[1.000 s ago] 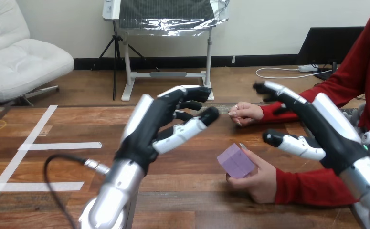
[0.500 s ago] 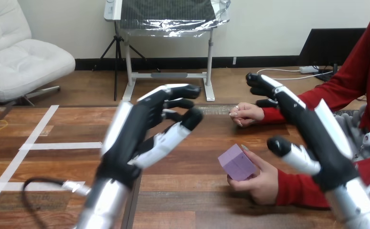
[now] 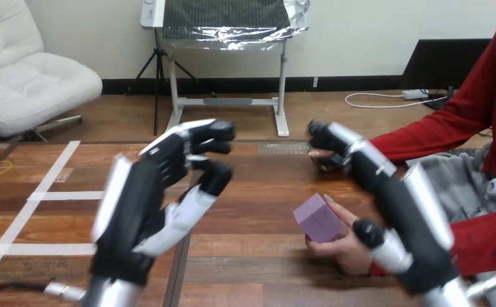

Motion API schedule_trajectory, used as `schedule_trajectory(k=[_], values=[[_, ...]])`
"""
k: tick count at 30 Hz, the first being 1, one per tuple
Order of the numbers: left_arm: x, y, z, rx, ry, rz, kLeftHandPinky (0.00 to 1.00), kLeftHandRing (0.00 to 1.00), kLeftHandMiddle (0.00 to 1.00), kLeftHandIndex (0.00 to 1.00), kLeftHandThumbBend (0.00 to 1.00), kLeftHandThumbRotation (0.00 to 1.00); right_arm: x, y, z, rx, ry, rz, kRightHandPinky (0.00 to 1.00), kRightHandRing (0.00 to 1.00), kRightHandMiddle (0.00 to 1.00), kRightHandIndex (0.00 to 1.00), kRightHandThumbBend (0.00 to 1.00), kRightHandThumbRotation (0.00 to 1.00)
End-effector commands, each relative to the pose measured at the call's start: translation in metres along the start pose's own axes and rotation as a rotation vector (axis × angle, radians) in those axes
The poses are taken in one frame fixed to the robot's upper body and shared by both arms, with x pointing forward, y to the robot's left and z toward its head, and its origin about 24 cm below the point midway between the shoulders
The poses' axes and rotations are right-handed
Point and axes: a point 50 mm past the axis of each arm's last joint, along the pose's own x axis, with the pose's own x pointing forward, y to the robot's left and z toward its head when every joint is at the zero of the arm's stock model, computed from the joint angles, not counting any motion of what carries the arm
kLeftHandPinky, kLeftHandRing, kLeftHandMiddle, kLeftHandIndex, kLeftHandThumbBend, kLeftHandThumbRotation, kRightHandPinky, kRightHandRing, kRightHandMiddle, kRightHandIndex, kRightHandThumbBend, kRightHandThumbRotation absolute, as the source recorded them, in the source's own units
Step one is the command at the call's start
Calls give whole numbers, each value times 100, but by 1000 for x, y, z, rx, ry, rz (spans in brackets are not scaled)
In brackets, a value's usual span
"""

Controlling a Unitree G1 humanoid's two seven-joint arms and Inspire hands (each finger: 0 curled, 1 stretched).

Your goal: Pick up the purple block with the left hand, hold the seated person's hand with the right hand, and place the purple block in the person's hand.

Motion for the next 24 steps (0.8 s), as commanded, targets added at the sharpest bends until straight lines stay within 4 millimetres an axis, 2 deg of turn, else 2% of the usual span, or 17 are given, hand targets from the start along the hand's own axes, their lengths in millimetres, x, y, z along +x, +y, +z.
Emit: schedule_trajectory(k=[1, 7, 15, 24], values=[[0, 7, 18, 30, -106, 3, 60, 69, 71, 67, 61, 73, 5, 9, 14, 44, -86, 5, 88, 91, 90, 89, 97, 100], [-9, 10, 16, 46, -98, 11, 63, 70, 70, 68, 64, 82, 0, 19, 16, 97, -77, 27, 89, 91, 90, 90, 99, 100], [-18, 8, 9, -4, -61, 71, 68, 71, 70, 68, 68, 87, -6, 30, 17, 177, -56, 42, 90, 92, 91, 91, 100, 100], [-23, 6, 4, -67, -74, 76, 77, 76, 74, 73, 58, 85, -8, 34, 18, 201, -54, 54, 93, 94, 92, 92, 100, 100]])
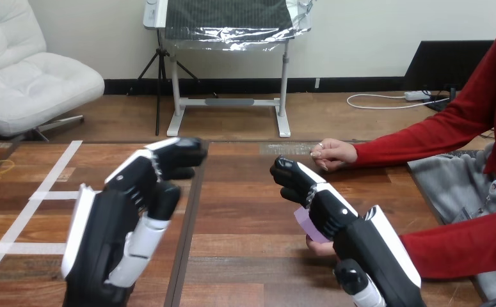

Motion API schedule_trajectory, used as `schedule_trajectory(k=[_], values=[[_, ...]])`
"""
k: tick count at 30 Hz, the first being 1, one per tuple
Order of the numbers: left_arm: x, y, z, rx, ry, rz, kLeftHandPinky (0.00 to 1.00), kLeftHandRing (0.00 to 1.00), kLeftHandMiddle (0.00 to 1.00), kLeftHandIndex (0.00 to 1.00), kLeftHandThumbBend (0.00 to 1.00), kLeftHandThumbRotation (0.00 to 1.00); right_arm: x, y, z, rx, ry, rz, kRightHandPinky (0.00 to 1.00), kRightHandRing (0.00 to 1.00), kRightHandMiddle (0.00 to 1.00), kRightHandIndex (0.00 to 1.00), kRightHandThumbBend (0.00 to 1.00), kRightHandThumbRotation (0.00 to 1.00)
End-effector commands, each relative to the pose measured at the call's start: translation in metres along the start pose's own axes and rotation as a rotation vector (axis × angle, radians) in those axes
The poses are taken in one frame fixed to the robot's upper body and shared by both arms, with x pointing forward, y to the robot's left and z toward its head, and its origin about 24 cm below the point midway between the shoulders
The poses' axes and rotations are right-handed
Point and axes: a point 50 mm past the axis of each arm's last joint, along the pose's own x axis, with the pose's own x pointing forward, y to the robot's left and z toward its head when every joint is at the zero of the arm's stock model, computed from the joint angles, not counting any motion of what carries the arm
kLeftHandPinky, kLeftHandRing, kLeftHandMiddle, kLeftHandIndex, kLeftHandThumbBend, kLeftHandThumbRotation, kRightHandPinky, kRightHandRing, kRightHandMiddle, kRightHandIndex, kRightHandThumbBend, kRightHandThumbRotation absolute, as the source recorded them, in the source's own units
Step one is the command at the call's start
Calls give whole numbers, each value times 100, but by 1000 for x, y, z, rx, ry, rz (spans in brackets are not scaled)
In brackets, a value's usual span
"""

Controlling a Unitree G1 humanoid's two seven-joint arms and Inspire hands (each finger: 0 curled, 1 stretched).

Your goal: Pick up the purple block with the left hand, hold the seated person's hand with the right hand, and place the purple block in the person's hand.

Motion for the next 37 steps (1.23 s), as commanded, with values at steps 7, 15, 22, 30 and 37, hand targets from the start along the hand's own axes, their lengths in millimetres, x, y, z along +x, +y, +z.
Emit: schedule_trajectory(k=[7, 15, 22, 30, 37], values=[[4, -6, 2, -59, -59, 10, 77, 77, 75, 75, 58, 84, 15, -4, 16, 12, -90, 2, 93, 93, 91, 91, 100, 100], [5, -9, 2, -77, -56, 18, 79, 79, 78, 78, 59, 84, 17, -6, 17, 18, -98, 15, 93, 93, 90, 90, 100, 100], [6, -10, 1, -63, -53, 7, 87, 82, 80, 81, 59, 84, 17, -5, 16, 16, -102, 18, 93, 92, 90, 90, 100, 100], [7, -10, -2, -50, 6, -67, 92, 88, 86, 87, 66, 86, 16, -5, 17, 9, -87, 34, 92, 92, 91, 90, 100, 100], [7, -10, -4, 0, 27, -98, 94, 93, 92, 92, 74, 88, 15, -4, 17, 10, -83, 39, 93, 93, 92, 91, 100, 100]])
